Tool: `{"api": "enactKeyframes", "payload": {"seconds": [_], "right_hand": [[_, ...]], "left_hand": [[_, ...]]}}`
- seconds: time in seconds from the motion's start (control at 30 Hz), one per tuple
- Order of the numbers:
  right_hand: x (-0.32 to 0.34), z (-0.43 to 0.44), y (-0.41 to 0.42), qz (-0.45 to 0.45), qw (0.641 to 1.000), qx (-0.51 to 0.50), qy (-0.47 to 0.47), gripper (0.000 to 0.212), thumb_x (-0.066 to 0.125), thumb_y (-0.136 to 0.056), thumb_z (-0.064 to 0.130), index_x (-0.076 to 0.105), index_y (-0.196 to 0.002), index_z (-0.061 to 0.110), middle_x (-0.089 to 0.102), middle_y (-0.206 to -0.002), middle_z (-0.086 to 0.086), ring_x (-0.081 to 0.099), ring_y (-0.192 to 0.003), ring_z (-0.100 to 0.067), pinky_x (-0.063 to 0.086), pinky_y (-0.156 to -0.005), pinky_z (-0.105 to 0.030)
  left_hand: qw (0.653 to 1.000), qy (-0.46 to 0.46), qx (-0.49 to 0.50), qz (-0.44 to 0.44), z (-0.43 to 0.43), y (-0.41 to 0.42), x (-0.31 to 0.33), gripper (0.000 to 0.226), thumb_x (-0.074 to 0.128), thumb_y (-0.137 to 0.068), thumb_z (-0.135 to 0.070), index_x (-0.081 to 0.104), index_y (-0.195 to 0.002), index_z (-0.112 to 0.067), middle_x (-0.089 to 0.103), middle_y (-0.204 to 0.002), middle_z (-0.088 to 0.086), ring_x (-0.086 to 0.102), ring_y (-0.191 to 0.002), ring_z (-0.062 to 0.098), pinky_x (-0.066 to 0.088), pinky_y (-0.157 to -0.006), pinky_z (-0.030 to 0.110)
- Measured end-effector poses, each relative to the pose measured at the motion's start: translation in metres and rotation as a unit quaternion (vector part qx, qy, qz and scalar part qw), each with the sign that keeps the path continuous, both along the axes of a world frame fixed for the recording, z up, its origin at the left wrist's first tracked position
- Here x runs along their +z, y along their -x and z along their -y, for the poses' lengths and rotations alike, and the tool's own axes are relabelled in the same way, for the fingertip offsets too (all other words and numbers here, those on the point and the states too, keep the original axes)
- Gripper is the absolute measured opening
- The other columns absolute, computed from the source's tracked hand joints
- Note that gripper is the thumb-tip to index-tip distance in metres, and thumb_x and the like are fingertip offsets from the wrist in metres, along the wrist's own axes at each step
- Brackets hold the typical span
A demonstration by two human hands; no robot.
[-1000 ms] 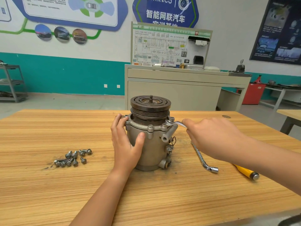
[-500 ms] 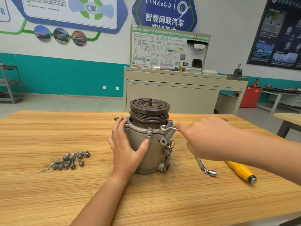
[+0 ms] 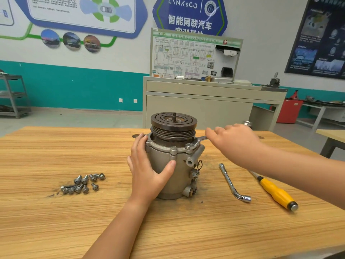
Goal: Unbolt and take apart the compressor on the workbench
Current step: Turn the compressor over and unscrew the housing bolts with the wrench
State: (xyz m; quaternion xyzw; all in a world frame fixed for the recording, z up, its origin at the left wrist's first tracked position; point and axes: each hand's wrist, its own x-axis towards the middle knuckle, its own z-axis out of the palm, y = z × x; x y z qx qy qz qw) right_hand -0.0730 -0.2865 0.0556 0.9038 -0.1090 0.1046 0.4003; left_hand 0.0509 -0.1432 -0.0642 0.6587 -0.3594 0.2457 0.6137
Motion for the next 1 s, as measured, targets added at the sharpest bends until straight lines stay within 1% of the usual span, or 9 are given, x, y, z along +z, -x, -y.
{"api": "enactKeyframes", "payload": {"seconds": [0.1,0.27,0.37,0.43,0.47,0.53,0.67,0.8,1.0], "right_hand": [[-0.007,0.017,-0.01,-0.002,0.999,0.048,0.02,0.047,0.036,-0.092,-0.001,0.021,-0.136,0.007,0.048,-0.128,-0.011,0.052,-0.111,-0.028,0.041,-0.093,-0.034],[-0.012,0.022,-0.029,0.001,0.998,0.068,0.016,0.039,0.039,-0.092,0.0,0.032,-0.13,0.006,0.051,-0.127,-0.012,0.052,-0.114,-0.028,0.037,-0.099,-0.036],[-0.006,0.017,-0.025,0.018,0.998,0.06,0.022,0.031,0.043,-0.092,0.002,0.04,-0.123,0.006,0.058,-0.117,-0.011,0.057,-0.105,-0.027,0.042,-0.092,-0.034],[0.001,0.013,-0.014,0.086,0.994,0.071,0.011,0.023,0.054,-0.085,-0.003,0.052,-0.107,0.001,0.065,-0.088,-0.011,0.063,-0.077,-0.026,0.048,-0.068,-0.033],[0.004,0.012,-0.006,0.139,0.985,0.103,-0.02,0.018,0.063,-0.079,-0.006,0.058,-0.096,-0.002,0.062,-0.068,-0.011,0.059,-0.056,-0.025,0.043,-0.051,-0.031],[0.01,0.003,0.011,0.222,0.958,0.159,-0.091,0.012,0.069,-0.076,-0.005,0.061,-0.085,-0.006,0.051,-0.048,-0.009,0.044,-0.036,-0.023,0.03,-0.037,-0.025],[0.009,-0.009,0.039,0.184,0.971,0.111,-0.107,0.026,0.064,-0.083,0.005,0.055,-0.107,0.002,0.05,-0.052,-0.005,0.034,-0.032,-0.022,0.021,-0.036,-0.017],[0.0,-0.01,0.051,0.058,0.994,0.005,-0.093,0.035,0.041,-0.094,0.019,0.021,-0.123,0.024,0.054,-0.075,0.006,0.048,-0.056,-0.015,0.027,-0.041,-0.023],[-0.005,-0.022,0.042,0.031,0.99,-0.008,-0.135,0.039,0.034,-0.094,0.011,0.022,-0.129,0.022,0.041,-0.064,0.005,0.036,-0.049,-0.012,0.027,-0.04,-0.025]], "left_hand": [[1.0,0.009,0.0,0.004,0.001,0.001,-0.001,0.075,0.055,-0.068,-0.054,0.022,-0.132,-0.032,0.023,-0.138,-0.017,0.022,-0.134,0.006,0.021,-0.11,0.059],[1.0,0.006,0.006,0.01,0.001,-0.001,-0.001,0.076,0.055,-0.068,-0.054,0.022,-0.133,-0.031,0.022,-0.139,-0.017,0.023,-0.134,0.006,0.023,-0.109,0.059],[1.0,0.003,0.009,0.009,0.001,-0.002,-0.002,0.077,0.055,-0.069,-0.054,0.022,-0.134,-0.03,0.024,-0.14,-0.012,0.023,-0.134,0.007,0.023,-0.108,0.06],[1.0,0.001,0.007,0.007,0.001,-0.003,-0.002,0.078,0.055,-0.069,-0.055,0.022,-0.134,-0.03,0.024,-0.14,-0.012,0.023,-0.134,0.007,0.023,-0.108,0.06],[1.0,0.0,0.006,0.005,0.001,-0.003,-0.002,0.078,0.055,-0.069,-0.055,0.022,-0.134,-0.03,0.024,-0.14,-0.013,0.023,-0.134,0.007,0.023,-0.108,0.059],[1.0,-0.001,0.003,0.002,0.001,-0.003,-0.002,0.078,0.055,-0.068,-0.055,0.021,-0.134,-0.032,0.023,-0.14,-0.015,0.023,-0.134,0.006,0.023,-0.109,0.059],[1.0,-0.002,0.005,0.001,0.0,-0.002,-0.001,0.078,0.055,-0.068,-0.056,0.021,-0.134,-0.031,0.023,-0.14,-0.012,0.023,-0.132,0.005,0.023,-0.108,0.06],[1.0,0.0,0.005,0.001,0.0,-0.002,-0.001,0.079,0.055,-0.068,-0.055,0.021,-0.134,-0.029,0.024,-0.14,-0.01,0.023,-0.133,0.007,0.025,-0.108,0.059],[1.0,-0.004,-0.006,-0.001,-0.001,-0.004,-0.002,0.08,0.056,-0.068,-0.055,0.02,-0.135,-0.03,0.023,-0.141,-0.009,0.023,-0.137,0.012,0.026,-0.111,0.053]]}}
